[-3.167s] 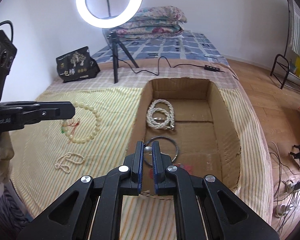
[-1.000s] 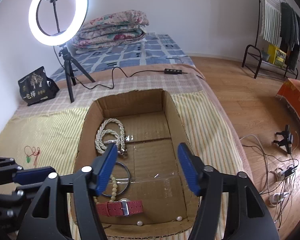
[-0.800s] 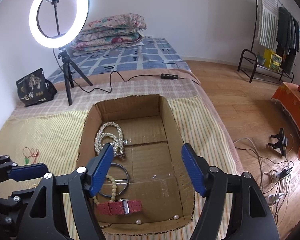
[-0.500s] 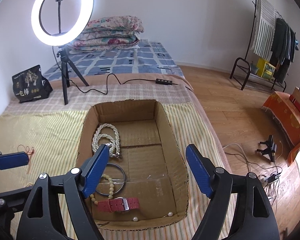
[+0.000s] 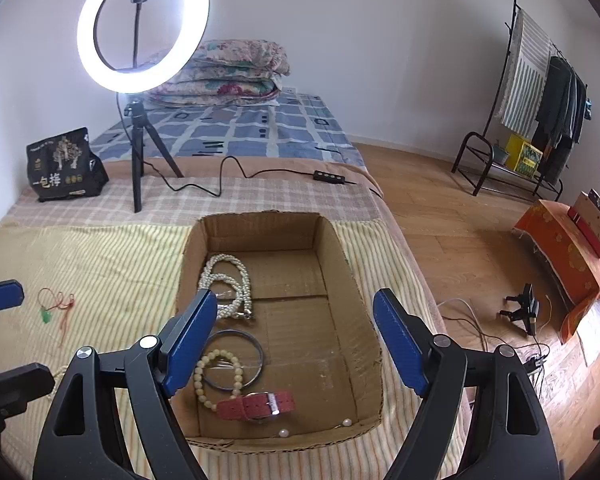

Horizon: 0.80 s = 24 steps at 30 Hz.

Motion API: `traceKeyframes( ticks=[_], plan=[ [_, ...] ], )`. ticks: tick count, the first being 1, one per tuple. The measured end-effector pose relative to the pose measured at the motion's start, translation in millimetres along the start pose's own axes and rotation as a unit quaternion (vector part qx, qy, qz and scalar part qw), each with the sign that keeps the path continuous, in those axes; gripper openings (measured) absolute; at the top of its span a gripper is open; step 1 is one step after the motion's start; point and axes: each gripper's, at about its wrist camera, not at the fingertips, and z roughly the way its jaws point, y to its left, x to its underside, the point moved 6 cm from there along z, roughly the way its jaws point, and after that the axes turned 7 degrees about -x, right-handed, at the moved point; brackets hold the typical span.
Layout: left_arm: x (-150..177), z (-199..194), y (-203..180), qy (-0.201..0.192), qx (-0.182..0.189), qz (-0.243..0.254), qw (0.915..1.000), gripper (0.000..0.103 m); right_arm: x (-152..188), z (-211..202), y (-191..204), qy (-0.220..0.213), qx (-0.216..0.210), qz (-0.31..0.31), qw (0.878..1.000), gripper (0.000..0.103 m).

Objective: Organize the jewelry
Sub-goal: 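Move both tools from the box over the jade pendant and pearl necklace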

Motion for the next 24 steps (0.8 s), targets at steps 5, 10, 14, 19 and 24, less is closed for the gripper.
traceKeyframes(
  ticks=[5, 10, 14, 19, 24],
  plan=[
    [4, -6, 16, -0.005, -0.016, 0.005, 0.9998, 0.077, 0, -3, 14, 0.0, -0.012, -0.008, 1.0, 0.08],
    [8, -10, 33, -0.008, -0.03, 0.002, 0.9995, 0.077, 0, -9, 28, -0.003, -0.024, -0.015, 1.0, 0.08],
    [11, -13, 48, -0.009, -0.042, -0.002, 0.9991, 0.077, 0, -12, 36, -0.004, -0.033, -0.018, 0.999, 0.08],
    [18, -16, 67, -0.007, -0.055, -0.005, 0.9985, 0.077, 2, -14, 46, -0.003, -0.05, -0.018, 0.999, 0.08],
    [22, -19, 91, -0.001, -0.065, -0.015, 0.9978, 0.077, 3, -17, 56, -0.004, -0.067, -0.013, 0.998, 0.08]
  ],
)
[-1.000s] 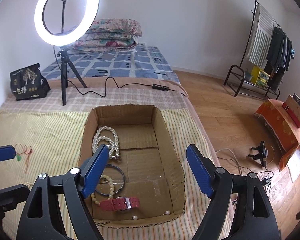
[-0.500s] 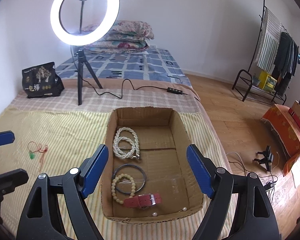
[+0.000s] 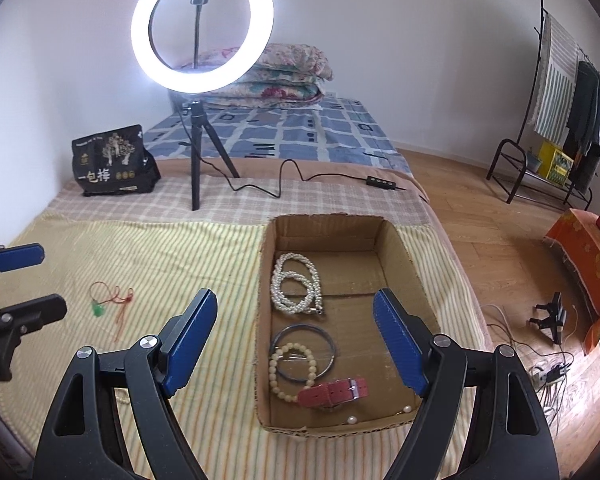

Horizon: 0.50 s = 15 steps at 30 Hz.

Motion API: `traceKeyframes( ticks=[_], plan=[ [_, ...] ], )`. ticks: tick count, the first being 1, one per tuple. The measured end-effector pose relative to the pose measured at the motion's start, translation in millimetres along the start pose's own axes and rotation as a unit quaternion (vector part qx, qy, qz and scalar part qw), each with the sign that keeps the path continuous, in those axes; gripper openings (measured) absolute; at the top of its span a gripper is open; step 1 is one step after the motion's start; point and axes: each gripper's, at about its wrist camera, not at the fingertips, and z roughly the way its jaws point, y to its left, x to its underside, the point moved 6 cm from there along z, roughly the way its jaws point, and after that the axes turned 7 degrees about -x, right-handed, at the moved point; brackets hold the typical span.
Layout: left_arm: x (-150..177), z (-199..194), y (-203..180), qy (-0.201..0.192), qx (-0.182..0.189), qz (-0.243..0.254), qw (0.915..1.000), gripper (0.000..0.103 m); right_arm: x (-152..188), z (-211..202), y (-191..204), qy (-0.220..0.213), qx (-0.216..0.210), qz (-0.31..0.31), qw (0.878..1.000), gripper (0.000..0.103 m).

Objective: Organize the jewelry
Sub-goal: 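Move both tools from the box over the jade pendant and pearl necklace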

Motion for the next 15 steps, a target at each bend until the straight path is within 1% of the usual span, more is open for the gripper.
traceKeyframes(
  ticks=[3, 5, 9, 15],
  plan=[
    [0, -1, 20, -0.001, -0.008, -0.016, 0.9998, 0.077, 0, -1, 8, -0.004, -0.015, 0.0, 1.0, 0.08],
    [0, -2, 33, -0.001, -0.013, -0.027, 0.9996, 0.077, 1, -2, 15, -0.006, -0.022, -0.008, 1.0, 0.08],
    [-1, -4, 61, -0.002, -0.025, -0.052, 0.9983, 0.077, 4, 0, 33, -0.005, -0.049, -0.028, 0.998, 0.08],
    [-2, -5, 99, -0.003, -0.041, -0.091, 0.995, 0.077, 16, 4, 67, -0.018, -0.09, -0.076, 0.993, 0.08]
  ],
)
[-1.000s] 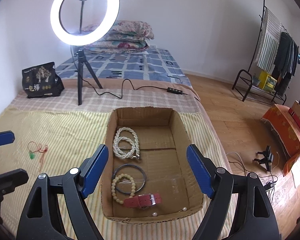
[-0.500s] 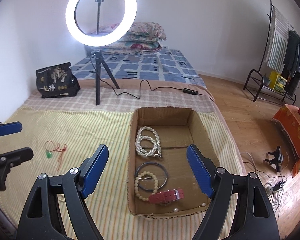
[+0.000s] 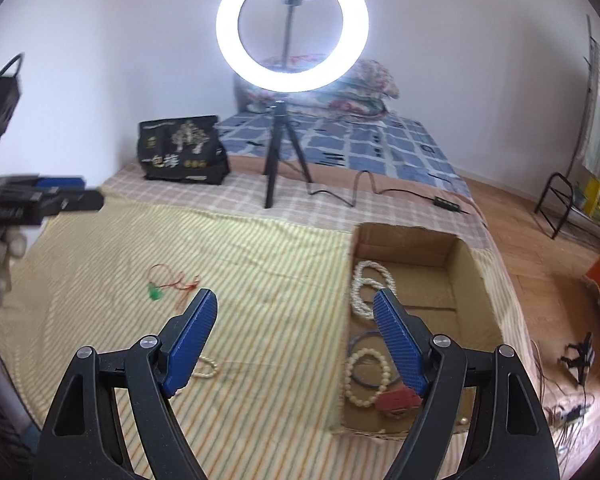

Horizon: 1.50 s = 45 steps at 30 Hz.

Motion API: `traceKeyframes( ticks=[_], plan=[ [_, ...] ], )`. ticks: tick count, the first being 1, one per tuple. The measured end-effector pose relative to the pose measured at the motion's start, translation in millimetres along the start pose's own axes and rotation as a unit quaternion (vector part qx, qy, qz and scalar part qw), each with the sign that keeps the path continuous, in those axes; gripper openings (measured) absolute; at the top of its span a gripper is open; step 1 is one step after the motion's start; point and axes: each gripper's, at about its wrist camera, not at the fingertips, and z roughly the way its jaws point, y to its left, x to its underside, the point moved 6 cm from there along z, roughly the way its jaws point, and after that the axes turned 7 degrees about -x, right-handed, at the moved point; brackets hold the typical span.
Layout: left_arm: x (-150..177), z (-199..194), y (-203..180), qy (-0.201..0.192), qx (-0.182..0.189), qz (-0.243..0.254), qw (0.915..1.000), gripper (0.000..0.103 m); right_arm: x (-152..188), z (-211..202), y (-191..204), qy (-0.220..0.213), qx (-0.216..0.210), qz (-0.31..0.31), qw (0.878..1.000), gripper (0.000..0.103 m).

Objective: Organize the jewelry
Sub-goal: 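Move both tools from the box over the jade pendant and pearl necklace, then grasp the green jade pendant with the left tool while the right tool grasps the pearl necklace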

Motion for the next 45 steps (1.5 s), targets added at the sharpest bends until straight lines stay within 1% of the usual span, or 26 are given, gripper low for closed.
traceKeyframes(
  ticks=[2, 4, 7, 11, 15, 18, 21, 24, 26, 32, 37, 39, 43, 44, 45],
  plan=[
    [1, 4, 10, 0.005, -0.005, -0.012, 0.9999, 0.077, 4, 4, 11, 0.003, -0.011, -0.016, 1.0, 0.08],
    [3, 9, 15, 0.013, -0.008, -0.015, 0.9998, 0.077, 8, 9, 23, 0.008, -0.022, -0.034, 0.999, 0.08],
    [8, 19, 18, 0.028, -0.012, -0.015, 0.9994, 0.077, 17, 17, 36, 0.026, -0.042, -0.051, 0.997, 0.08],
    [15, 30, 18, 0.05, -0.014, -0.017, 0.9985, 0.077, 31, 29, 56, 0.056, -0.082, -0.072, 0.993, 0.08],
    [23, 41, 20, 0.07, -0.011, -0.024, 0.9972, 0.077, 51, 45, 79, 0.091, -0.125, -0.094, 0.984, 0.08],
    [31, 51, 21, 0.09, -0.003, -0.036, 0.9953, 0.077, 68, 56, 94, 0.118, -0.142, -0.113, 0.976, 0.08],
    [36, 58, 21, 0.1, 0.0, -0.039, 0.9942, 0.077, 83, 68, 104, 0.146, -0.156, -0.121, 0.969, 0.08],
    [41, 63, 22, 0.107, 0.004, -0.041, 0.9934, 0.077, 92, 78, 106, 0.175, -0.167, -0.106, 0.965, 0.08],
    [43, 66, 23, 0.11, 0.004, -0.045, 0.9928, 0.077, 94, 84, 103, 0.188, -0.18, -0.08, 0.962, 0.08],
    [53, 76, 22, 0.128, 0.018, -0.043, 0.9906, 0.077, 96, 95, 96, 0.208, -0.197, -0.016, 0.958, 0.08],
    [61, 85, 21, 0.145, 0.029, -0.048, 0.9878, 0.077, 97, 105, 102, 0.221, -0.202, -0.003, 0.954, 0.08],
    [63, 88, 22, 0.15, 0.032, -0.052, 0.9868, 0.071, 97, 108, 106, 0.222, -0.2, -0.003, 0.954, 0.08],
    [69, 97, 23, 0.164, 0.04, -0.058, 0.9839, 0.07, 94, 112, 110, 0.217, -0.193, 0.001, 0.957, 0.08],
    [71, 101, 22, 0.169, 0.041, -0.059, 0.983, 0.069, 94, 113, 112, 0.215, -0.19, 0.001, 0.958, 0.08],
    [75, 105, 20, 0.175, 0.042, -0.058, 0.9819, 0.064, 93, 114, 113, 0.212, -0.185, -0.001, 0.96, 0.08]
  ],
)
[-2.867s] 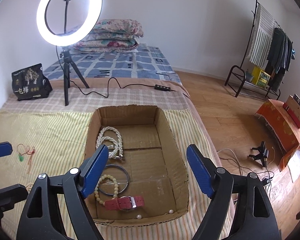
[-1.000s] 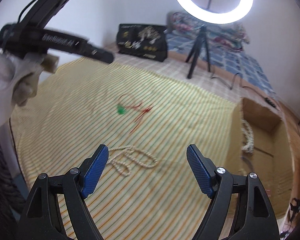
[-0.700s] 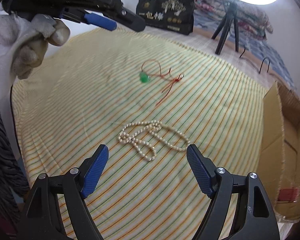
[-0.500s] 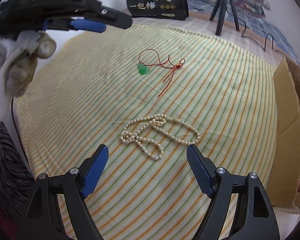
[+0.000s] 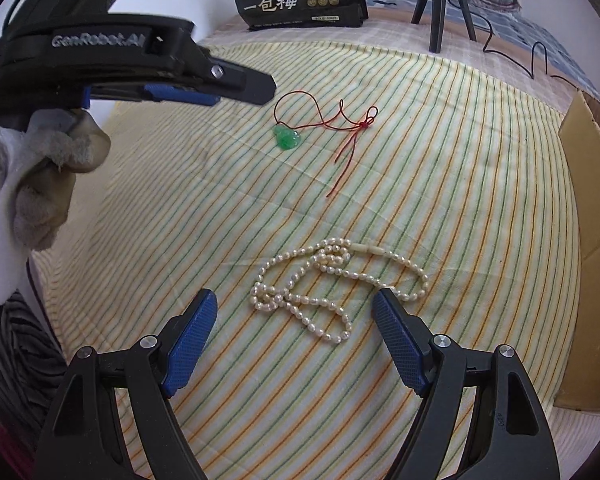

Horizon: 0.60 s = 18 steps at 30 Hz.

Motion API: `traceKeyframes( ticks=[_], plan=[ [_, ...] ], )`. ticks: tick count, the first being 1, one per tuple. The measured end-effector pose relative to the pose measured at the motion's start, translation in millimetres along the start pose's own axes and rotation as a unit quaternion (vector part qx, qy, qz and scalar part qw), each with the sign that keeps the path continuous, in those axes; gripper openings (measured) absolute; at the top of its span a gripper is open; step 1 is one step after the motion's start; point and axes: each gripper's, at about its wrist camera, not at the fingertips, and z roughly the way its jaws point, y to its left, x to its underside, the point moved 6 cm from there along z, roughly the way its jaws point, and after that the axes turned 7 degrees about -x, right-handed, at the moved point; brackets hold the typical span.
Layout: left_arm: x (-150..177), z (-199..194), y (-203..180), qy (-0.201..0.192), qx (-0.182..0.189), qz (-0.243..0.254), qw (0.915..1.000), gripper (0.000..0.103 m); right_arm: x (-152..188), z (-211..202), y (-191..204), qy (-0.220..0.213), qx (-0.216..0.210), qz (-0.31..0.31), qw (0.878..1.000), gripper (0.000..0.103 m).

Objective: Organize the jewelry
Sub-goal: 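Grasp the green jade pendant with the left tool while the right tool grasps the pearl necklace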

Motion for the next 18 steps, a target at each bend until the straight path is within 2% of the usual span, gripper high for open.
traceKeyframes(
  ticks=[8, 16, 18],
  plan=[
    [9, 30, -3, 0.026, -0.011, 0.005, 0.9996, 0.058, 2, 8, 11, -0.017, 0.059, -0.039, 0.997, 0.078],
    [7, 40, -7, 0.017, -0.015, 0.008, 0.9997, 0.057, -2, 11, 11, -0.025, 0.075, -0.055, 0.995, 0.071],
    [6, 42, -10, 0.013, -0.021, 0.016, 0.9996, 0.054, -1, 9, 12, -0.026, 0.076, -0.057, 0.995, 0.07]
  ],
)
